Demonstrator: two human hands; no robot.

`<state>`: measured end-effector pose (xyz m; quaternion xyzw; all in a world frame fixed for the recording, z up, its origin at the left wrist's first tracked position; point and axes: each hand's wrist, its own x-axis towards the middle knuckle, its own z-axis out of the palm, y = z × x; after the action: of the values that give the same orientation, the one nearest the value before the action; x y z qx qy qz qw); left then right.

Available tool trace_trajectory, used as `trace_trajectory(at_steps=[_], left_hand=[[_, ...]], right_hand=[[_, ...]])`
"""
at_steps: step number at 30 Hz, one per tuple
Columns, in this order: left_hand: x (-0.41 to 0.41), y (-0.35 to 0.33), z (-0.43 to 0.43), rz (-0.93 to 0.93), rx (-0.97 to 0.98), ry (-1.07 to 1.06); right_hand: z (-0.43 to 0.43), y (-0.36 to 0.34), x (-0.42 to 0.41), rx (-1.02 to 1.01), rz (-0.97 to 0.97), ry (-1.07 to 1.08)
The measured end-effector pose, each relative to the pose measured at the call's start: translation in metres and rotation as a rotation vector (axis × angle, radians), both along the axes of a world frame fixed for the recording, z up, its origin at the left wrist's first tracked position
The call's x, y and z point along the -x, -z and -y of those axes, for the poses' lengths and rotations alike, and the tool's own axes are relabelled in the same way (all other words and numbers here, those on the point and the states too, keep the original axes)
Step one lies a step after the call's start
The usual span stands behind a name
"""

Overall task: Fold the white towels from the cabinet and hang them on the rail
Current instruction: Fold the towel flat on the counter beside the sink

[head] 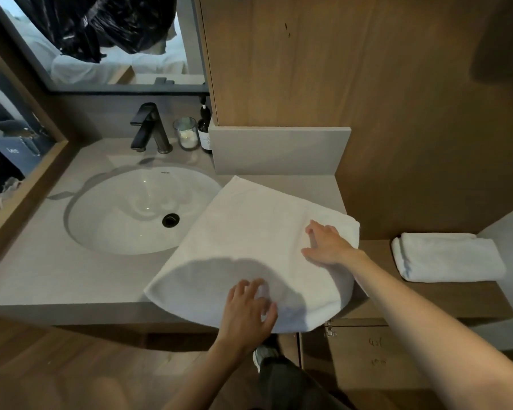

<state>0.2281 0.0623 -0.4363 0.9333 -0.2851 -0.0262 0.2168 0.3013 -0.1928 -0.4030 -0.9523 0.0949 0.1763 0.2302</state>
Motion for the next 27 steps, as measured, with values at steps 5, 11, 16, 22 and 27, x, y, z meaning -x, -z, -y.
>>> trace_trajectory(at_steps=[5, 11, 16, 22, 27], left_hand=[[-0.025, -0.003, 0.029, -0.042, 0.048, 0.064], [-0.060, -0.005, 0.058, -0.066, 0.037, 0.172], [-0.094, -0.001, 0.041, -0.008, 0.142, -0.010], [-0.104, 0.017, 0.033, -0.003, -0.109, -0.198], [-0.108, 0.028, 0.056, -0.057, -0.222, -0.267]], right_hand=[[0.008, 0.000, -0.046, 0.049, -0.044, -0.050], [0.013, 0.007, -0.088, 0.032, -0.033, -0.152], [0.024, 0.021, -0.083, 0.003, 0.156, -0.198], [-0.022, 0.058, -0.035, 0.004, 0.416, -0.125], [-0.032, 0.071, -0.031, 0.260, 0.367, -0.192]])
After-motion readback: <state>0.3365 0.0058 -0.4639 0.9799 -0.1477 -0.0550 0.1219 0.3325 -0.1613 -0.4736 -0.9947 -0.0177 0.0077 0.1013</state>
